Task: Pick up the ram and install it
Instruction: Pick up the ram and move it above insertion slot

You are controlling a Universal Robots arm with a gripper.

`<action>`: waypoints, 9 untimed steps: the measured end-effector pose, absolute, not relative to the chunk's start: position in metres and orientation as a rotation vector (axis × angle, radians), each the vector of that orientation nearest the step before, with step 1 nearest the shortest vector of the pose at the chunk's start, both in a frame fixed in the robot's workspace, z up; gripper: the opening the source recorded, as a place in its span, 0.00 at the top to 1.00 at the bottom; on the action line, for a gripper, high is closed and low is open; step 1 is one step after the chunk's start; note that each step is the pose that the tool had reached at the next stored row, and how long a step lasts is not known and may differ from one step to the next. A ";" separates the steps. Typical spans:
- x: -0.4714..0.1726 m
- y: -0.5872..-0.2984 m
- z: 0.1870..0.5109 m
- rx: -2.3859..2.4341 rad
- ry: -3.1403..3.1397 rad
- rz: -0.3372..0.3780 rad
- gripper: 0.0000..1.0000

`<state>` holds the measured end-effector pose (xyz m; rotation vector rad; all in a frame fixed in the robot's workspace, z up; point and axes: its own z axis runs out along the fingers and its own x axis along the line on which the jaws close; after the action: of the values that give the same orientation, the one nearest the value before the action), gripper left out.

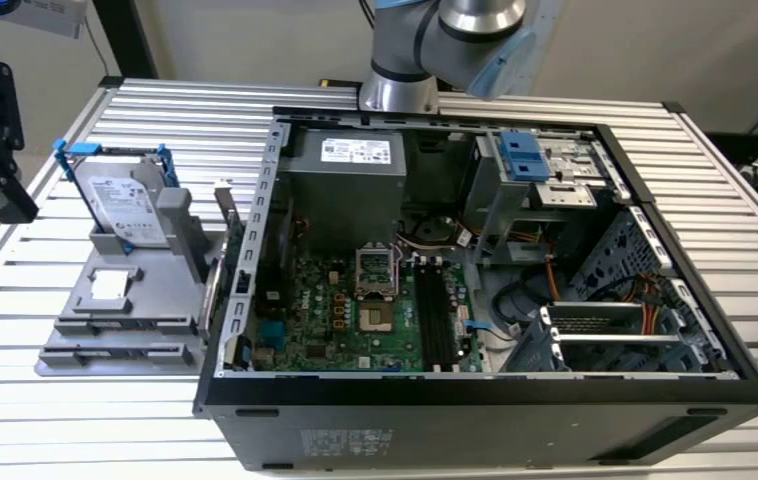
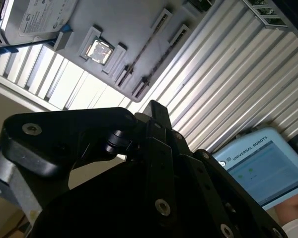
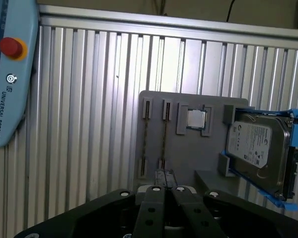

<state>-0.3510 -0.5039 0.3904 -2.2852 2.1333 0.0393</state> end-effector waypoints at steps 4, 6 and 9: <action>-0.351 -0.504 0.390 -2.285 2.133 0.039 0.00; -0.351 -0.504 0.390 -2.285 2.133 0.039 0.00; -0.351 -0.504 0.390 -2.285 2.134 0.039 0.00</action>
<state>-0.3510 -0.5039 0.3904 -2.2849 2.1335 0.0393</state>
